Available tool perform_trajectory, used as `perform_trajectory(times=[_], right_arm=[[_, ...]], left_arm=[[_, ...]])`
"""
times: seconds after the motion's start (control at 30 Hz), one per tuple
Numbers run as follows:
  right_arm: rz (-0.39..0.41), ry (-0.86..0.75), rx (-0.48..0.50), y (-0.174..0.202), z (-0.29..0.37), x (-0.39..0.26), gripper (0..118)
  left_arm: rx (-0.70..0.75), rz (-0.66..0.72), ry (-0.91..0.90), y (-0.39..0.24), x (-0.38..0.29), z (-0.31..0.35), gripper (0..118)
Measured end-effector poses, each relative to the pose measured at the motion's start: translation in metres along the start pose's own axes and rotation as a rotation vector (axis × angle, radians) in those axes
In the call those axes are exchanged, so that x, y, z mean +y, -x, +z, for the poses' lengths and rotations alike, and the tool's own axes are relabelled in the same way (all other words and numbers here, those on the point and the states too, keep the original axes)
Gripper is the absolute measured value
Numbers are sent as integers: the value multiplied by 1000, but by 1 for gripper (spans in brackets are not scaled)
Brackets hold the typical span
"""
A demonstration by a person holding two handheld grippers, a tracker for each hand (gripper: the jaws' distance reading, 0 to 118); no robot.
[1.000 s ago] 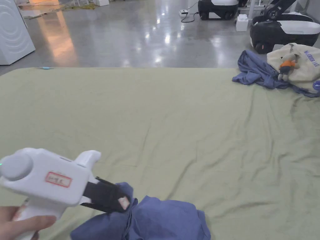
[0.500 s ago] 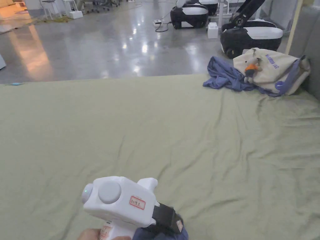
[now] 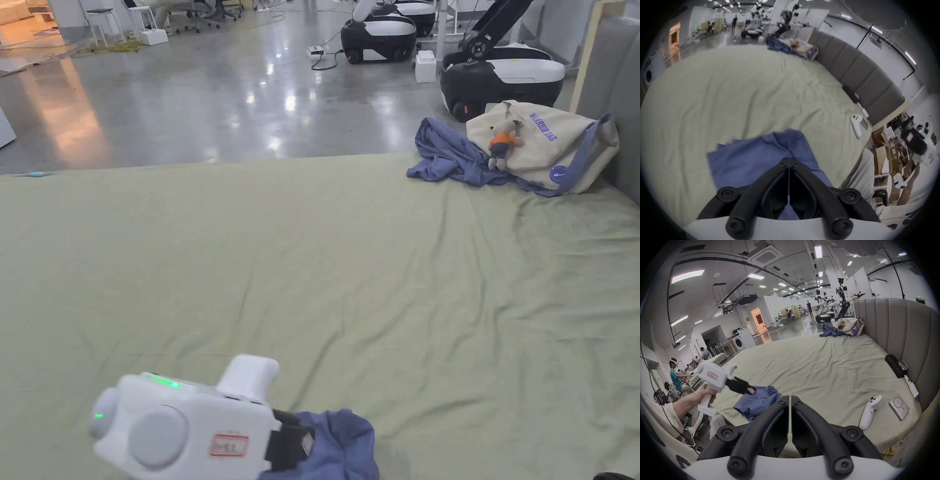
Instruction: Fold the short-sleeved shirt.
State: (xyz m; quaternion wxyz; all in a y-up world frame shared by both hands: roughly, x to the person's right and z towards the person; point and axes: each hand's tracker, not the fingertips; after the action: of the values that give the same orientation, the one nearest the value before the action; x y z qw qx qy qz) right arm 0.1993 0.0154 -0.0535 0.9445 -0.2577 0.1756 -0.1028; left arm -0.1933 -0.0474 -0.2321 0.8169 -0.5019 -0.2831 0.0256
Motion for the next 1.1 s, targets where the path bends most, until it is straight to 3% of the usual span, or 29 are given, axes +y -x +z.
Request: perform_trajectory(times=[0.2,0.3,0.4,0.5,0.77,0.93,1.03,1.07,1.1], right_arm=[[-15,6,-22,-1,5,-8,4],[-18,10,-30,-1,7,-10,4],[-24,20,-13,1,0,-9,4],[-2,40,37,16,-15,-5,4],[80,246,269,85,-141,2,4],[150,472,189,109,-258,-19,4],[126,688,121,102,-310,-53,4],[116,695,141,96,-318,-65,4],[61,593,198,87,-311,-64,4]], left_arm=[[81,-74,153,-16,-7,-102,2],[76,-56,105,-20,-4,-88,2],[102,-184,-92,-29,-22,-43,2],[267,-240,-253,-44,-52,17,2],[373,80,-326,-15,-145,123,2],[425,176,-338,3,-177,143,2],[399,227,-325,16,-181,143,2],[378,236,-319,19,-179,141,2],[338,245,-299,24,-175,138,2]])
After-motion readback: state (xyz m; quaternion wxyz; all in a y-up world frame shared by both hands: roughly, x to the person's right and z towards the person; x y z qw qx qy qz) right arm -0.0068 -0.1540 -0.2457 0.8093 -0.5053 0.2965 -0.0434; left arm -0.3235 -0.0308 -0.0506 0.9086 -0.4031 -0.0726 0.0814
